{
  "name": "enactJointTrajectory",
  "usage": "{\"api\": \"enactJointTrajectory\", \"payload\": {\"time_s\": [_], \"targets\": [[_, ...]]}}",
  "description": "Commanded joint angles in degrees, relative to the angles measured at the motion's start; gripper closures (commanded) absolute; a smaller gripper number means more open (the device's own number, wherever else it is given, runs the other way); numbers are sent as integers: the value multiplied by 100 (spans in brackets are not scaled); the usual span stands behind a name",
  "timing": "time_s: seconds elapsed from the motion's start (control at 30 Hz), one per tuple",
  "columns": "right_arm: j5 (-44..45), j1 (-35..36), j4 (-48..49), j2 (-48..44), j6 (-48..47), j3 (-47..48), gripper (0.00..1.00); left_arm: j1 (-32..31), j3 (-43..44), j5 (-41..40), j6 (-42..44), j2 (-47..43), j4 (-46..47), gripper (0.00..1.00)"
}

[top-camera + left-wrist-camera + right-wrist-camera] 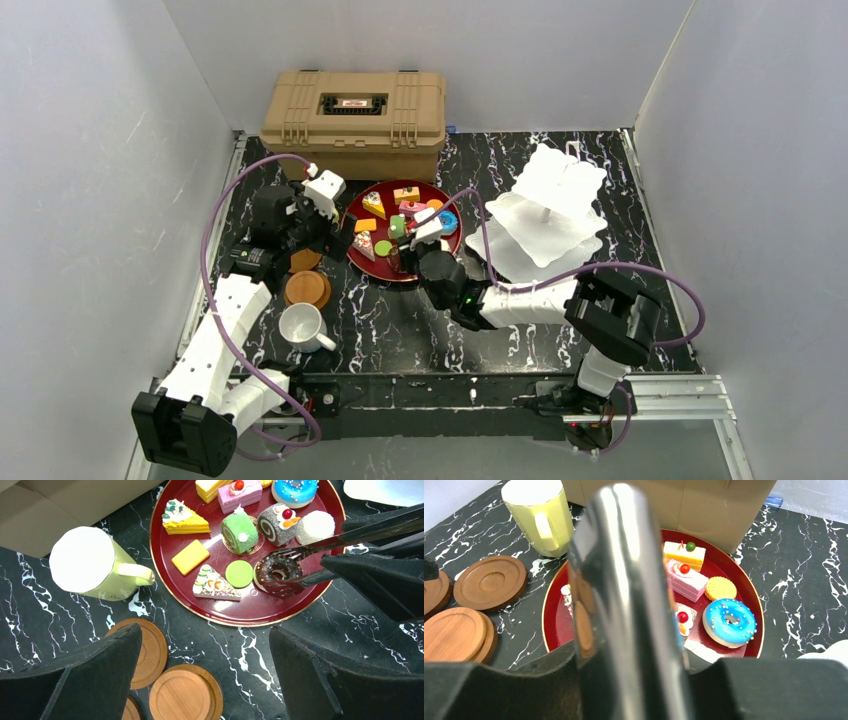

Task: Serve the afternoon tea
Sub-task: Pick up the desert from the tray, then place the desert on the desert table.

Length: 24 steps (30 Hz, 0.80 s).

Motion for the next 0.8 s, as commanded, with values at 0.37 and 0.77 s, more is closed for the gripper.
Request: {"api": "enactJointTrajectory", "payload": {"time_s": [0.37,0.77], "targets": [[855,-129,-403,-2239,-636,-600,66,50,142,44,-12,-244,-71,3],[1656,-416,-1322,-4060,-624,-1740,67,50,244,171,-95,-260,-169,4]]}}
